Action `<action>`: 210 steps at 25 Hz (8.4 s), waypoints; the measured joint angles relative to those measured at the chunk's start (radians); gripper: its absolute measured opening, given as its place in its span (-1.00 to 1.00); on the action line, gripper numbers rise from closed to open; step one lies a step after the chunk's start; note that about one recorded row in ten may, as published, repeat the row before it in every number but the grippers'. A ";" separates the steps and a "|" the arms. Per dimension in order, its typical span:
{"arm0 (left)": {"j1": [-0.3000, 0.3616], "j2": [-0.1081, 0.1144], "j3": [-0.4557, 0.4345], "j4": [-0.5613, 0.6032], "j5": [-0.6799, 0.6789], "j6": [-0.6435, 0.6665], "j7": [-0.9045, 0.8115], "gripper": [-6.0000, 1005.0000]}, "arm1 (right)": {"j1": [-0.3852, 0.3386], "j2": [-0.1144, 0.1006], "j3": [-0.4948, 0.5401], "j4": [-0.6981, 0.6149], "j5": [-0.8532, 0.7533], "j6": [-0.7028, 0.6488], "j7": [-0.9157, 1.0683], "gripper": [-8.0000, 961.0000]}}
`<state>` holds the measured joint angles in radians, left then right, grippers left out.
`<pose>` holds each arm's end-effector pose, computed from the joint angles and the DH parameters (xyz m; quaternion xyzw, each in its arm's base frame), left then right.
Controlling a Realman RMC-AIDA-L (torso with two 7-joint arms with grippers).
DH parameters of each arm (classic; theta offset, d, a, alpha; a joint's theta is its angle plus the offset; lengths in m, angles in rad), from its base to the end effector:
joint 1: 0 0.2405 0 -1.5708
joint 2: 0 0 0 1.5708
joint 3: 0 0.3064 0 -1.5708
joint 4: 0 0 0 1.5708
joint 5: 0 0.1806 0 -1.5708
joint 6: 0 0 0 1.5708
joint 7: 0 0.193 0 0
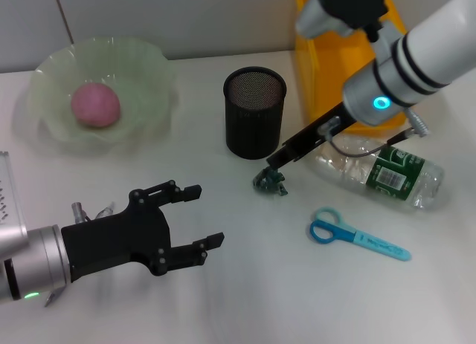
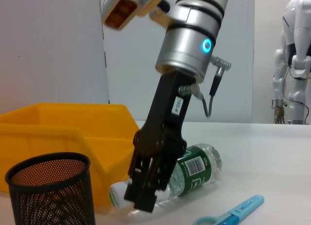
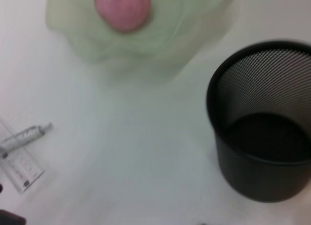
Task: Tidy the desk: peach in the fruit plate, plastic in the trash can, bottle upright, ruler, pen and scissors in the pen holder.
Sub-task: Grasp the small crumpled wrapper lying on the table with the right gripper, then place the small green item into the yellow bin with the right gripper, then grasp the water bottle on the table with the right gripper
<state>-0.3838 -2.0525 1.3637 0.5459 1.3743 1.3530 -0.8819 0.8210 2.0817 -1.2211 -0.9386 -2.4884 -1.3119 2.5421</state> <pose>-0.2594 0.3007 -0.1141 -0.9527 -0.0492 -0.2608 0.1481 0.2139 0.4218 -0.0979 -0.9030 0.3881 -0.0767 0.1676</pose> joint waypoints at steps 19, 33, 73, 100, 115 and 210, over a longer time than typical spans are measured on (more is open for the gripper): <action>-0.009 -0.003 0.008 -0.001 0.000 0.000 0.002 0.56 | 0.087 0.003 -0.115 0.190 0.008 0.150 0.018 0.52; -0.009 -0.003 0.007 -0.001 0.000 0.000 0.002 0.56 | 0.125 0.006 -0.167 0.259 0.013 0.192 0.033 0.61; -0.007 -0.003 0.000 -0.001 0.000 0.000 0.001 0.56 | -0.090 -0.005 -0.128 -0.205 -0.003 -0.013 0.103 -0.25; -0.013 -0.005 0.001 -0.001 0.000 0.000 0.001 0.56 | -0.161 -0.004 0.030 -0.242 -0.244 0.357 0.053 -0.11; -0.013 -0.003 -0.004 -0.001 0.000 0.000 0.000 0.56 | -0.351 0.001 -0.030 -0.591 0.058 0.245 -0.052 0.58; -0.011 -0.006 -0.050 -0.001 0.000 0.012 -0.012 0.56 | -0.082 -0.005 0.139 -0.021 -0.304 -0.053 -0.210 0.59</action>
<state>-0.3949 -2.0586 1.3136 0.5446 1.3745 1.3652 -0.8943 0.7387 2.0763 -1.0820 -0.9597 -2.7920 -1.3650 2.3317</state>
